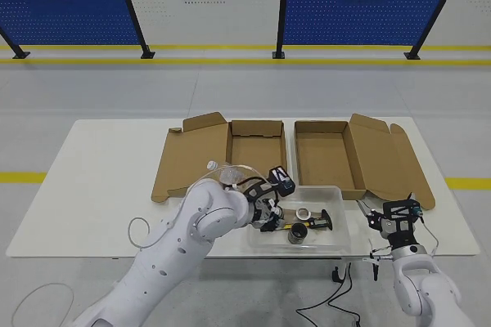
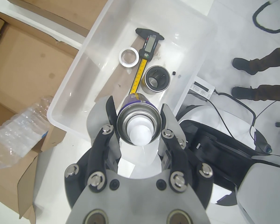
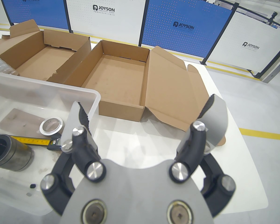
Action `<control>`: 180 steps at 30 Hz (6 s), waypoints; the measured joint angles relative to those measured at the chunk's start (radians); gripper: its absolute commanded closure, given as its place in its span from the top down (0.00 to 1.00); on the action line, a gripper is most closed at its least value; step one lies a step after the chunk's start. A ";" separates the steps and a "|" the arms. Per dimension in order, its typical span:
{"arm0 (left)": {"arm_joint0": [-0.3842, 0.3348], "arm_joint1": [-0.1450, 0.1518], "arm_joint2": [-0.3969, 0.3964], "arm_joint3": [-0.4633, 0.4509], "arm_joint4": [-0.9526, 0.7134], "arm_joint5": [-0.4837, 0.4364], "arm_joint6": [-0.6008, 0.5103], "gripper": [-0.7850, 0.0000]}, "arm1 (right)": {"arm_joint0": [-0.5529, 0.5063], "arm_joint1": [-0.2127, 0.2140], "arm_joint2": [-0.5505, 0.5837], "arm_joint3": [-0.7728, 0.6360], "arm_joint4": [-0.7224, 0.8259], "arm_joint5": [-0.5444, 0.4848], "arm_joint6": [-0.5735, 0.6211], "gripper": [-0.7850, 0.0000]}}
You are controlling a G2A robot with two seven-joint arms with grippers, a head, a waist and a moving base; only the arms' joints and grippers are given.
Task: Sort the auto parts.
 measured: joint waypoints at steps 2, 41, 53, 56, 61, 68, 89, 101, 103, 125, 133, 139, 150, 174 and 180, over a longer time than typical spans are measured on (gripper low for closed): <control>0.002 0.003 -0.008 -0.025 -0.007 -0.004 -0.003 0.00 | 0.000 0.000 0.000 0.000 0.000 0.000 0.000 1.00; -0.357 -0.098 0.169 0.559 0.118 0.109 0.460 0.00 | 0.000 0.000 0.000 0.000 0.000 0.000 0.000 1.00; -0.443 -0.195 0.304 0.823 0.128 0.127 0.564 0.00 | 0.000 0.000 0.000 0.000 0.000 0.000 0.000 1.00; -0.462 -0.223 0.333 0.885 0.126 0.119 0.576 0.00 | 0.000 0.000 0.000 0.000 0.000 0.000 0.000 1.00; -0.488 -0.268 0.372 0.993 0.123 0.105 0.597 0.00 | 0.000 0.000 0.000 0.000 0.000 0.000 0.000 1.00; -0.513 -0.318 0.394 1.107 0.109 0.085 0.623 0.36 | 0.000 0.000 0.000 0.000 0.000 0.000 0.000 1.00; -0.562 -0.351 0.342 1.090 0.086 0.014 0.650 1.00 | 0.000 0.000 0.000 0.000 0.000 0.000 0.000 1.00; -0.309 -0.212 0.149 0.522 0.081 -0.029 0.335 0.98 | 0.000 0.000 0.000 0.000 0.000 0.000 0.000 1.00; -0.227 -0.186 0.112 0.396 0.073 -0.037 0.257 0.92 | 0.000 0.000 0.000 0.000 0.000 0.000 0.000 1.00; -0.166 -0.179 0.158 0.490 -0.066 -0.084 0.172 0.60 | 0.000 0.000 0.000 0.000 0.000 0.000 0.000 1.00; -0.203 -0.200 0.207 0.584 -0.084 -0.079 0.189 0.45 | 0.000 0.000 0.000 0.000 0.000 0.000 0.000 1.00; -0.230 -0.212 0.234 0.650 -0.070 -0.070 0.199 0.40 | 0.000 0.000 0.000 0.000 0.000 0.000 0.000 1.00; -0.255 -0.229 0.268 0.708 -0.075 -0.079 0.196 0.33 | 0.000 0.000 0.000 0.000 0.000 0.000 0.000 1.00; -0.262 -0.228 0.260 0.691 -0.069 -0.075 0.207 0.00 | 0.000 0.000 0.000 0.000 0.000 0.000 0.000 1.00; -0.218 -0.194 0.196 0.580 -0.051 -0.056 0.184 0.00 | 0.000 0.000 0.000 0.000 0.000 0.000 0.000 1.00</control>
